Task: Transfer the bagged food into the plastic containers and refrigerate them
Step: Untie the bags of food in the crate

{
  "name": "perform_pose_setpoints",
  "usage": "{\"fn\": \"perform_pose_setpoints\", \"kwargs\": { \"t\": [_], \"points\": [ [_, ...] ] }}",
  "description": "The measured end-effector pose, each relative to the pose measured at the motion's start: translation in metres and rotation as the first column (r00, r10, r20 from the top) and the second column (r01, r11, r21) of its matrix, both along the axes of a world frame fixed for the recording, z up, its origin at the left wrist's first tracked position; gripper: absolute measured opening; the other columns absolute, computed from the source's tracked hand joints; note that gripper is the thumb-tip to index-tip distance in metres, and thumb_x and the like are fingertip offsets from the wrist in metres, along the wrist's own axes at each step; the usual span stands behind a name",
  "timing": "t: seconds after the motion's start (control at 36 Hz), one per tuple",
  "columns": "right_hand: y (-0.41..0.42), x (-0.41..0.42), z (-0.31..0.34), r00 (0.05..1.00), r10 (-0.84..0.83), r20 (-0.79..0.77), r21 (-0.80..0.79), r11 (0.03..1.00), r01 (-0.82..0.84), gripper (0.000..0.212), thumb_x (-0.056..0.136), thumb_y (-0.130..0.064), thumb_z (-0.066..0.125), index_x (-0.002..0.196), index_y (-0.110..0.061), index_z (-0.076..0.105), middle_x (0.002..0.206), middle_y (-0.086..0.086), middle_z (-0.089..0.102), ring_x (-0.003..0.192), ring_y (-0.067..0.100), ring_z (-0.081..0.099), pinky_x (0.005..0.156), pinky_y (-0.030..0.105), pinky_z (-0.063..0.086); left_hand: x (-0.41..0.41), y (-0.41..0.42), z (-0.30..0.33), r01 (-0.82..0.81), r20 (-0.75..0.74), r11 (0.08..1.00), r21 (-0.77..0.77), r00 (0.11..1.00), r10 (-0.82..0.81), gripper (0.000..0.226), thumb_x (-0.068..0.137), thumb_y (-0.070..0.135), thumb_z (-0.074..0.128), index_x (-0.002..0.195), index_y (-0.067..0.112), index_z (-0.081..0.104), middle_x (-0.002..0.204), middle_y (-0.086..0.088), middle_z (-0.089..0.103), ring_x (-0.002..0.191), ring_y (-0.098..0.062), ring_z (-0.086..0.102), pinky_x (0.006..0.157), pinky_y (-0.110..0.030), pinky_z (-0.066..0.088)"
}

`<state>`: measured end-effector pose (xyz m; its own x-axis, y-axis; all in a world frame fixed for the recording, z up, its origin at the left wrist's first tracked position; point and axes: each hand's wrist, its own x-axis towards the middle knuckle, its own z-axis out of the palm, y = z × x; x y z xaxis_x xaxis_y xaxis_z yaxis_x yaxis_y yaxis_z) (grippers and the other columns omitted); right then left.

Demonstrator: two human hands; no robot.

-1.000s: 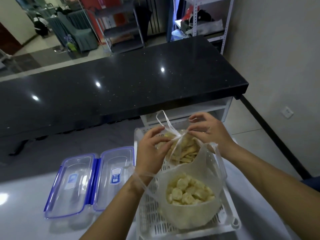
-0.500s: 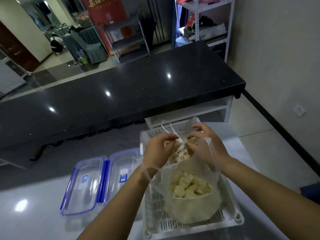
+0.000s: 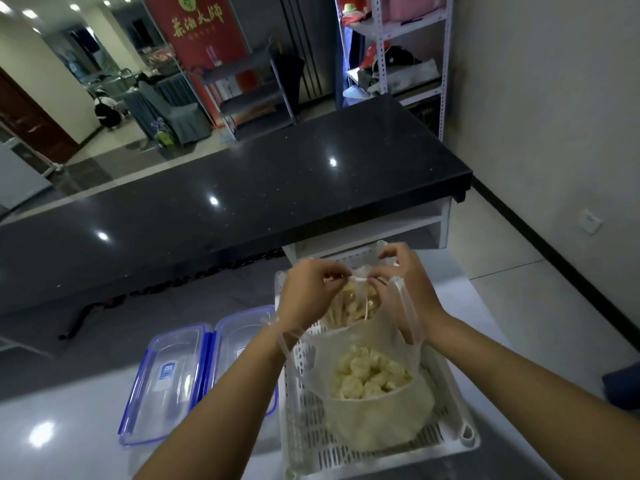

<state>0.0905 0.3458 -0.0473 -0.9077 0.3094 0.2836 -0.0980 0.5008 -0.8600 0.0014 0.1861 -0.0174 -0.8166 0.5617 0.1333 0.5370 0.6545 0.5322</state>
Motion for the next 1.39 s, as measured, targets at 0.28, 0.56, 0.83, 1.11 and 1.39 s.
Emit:
{"fn": "perform_pose_setpoints", "kwargs": {
  "t": [0.28, 0.56, 0.83, 1.11, 1.39],
  "points": [
    [0.049, 0.002, -0.019, 1.000, -0.010, 0.009, 0.208, 0.978, 0.008, 0.008, 0.088, -0.008, 0.071, 0.093, -0.008, 0.076, 0.125, 0.002, 0.046, 0.119, 0.015, 0.044, 0.100, 0.025, 0.036, 0.014, -0.052, -0.016, -0.353, 0.339, 0.857, 0.375, 0.913, 0.228, 0.016, 0.085, 0.006, 0.076, 0.087, 0.022, 0.079, 0.087, 0.000, 0.077, 0.086, -0.018, 0.073, 0.087, -0.037, 0.059],
    [0.029, -0.014, -0.007, 0.960, 0.228, 0.160, 0.226, 0.939, -0.260, 0.022, 0.085, -0.037, 0.074, 0.105, -0.029, 0.073, 0.132, -0.003, 0.052, 0.124, 0.019, 0.045, 0.105, 0.044, 0.040, 0.014, -0.039, -0.009, -0.134, -0.016, 0.974, 0.184, 0.990, 0.140, 0.034, 0.085, 0.034, 0.076, 0.117, 0.027, 0.069, 0.113, 0.012, 0.066, 0.105, -0.004, 0.055, 0.093, -0.023, 0.044],
    [0.020, -0.022, 0.012, 0.960, 0.210, 0.188, 0.204, 0.947, -0.247, 0.012, 0.088, -0.029, 0.072, 0.080, -0.029, 0.064, 0.120, -0.010, 0.055, 0.118, 0.010, 0.045, 0.091, 0.025, 0.036, 0.000, -0.012, 0.016, 0.048, -0.097, 0.974, -0.223, 0.993, -0.072, 0.027, 0.091, 0.022, 0.068, 0.116, 0.032, 0.071, 0.102, 0.008, 0.073, 0.098, -0.015, 0.066, 0.093, -0.044, 0.051],
    [0.065, 0.006, 0.047, 0.965, 0.201, 0.171, 0.111, 0.969, -0.221, 0.005, 0.087, -0.028, 0.074, 0.083, -0.026, 0.071, 0.115, -0.010, 0.060, 0.105, 0.002, 0.058, 0.084, 0.016, 0.042, -0.002, -0.042, 0.024, -0.242, 0.163, 0.886, 0.395, 0.968, 0.192, 0.017, 0.093, 0.011, 0.065, 0.096, 0.020, 0.079, 0.089, 0.004, 0.075, 0.081, -0.011, 0.070, 0.073, -0.022, 0.056],
    [0.086, 0.020, 0.060, 0.990, 0.138, 0.023, 0.518, 0.845, -0.130, 0.020, 0.093, -0.014, 0.064, 0.108, -0.021, 0.075, 0.116, -0.002, 0.062, 0.112, 0.016, 0.052, 0.098, 0.050, 0.043, 0.004, -0.051, 0.039, -0.346, 0.465, 0.691, 0.634, 0.885, 0.017, 0.023, 0.091, 0.009, 0.063, 0.076, 0.019, 0.078, 0.089, -0.010, 0.075, 0.095, -0.031, 0.067, 0.093, -0.042, 0.054]
  ]
}}
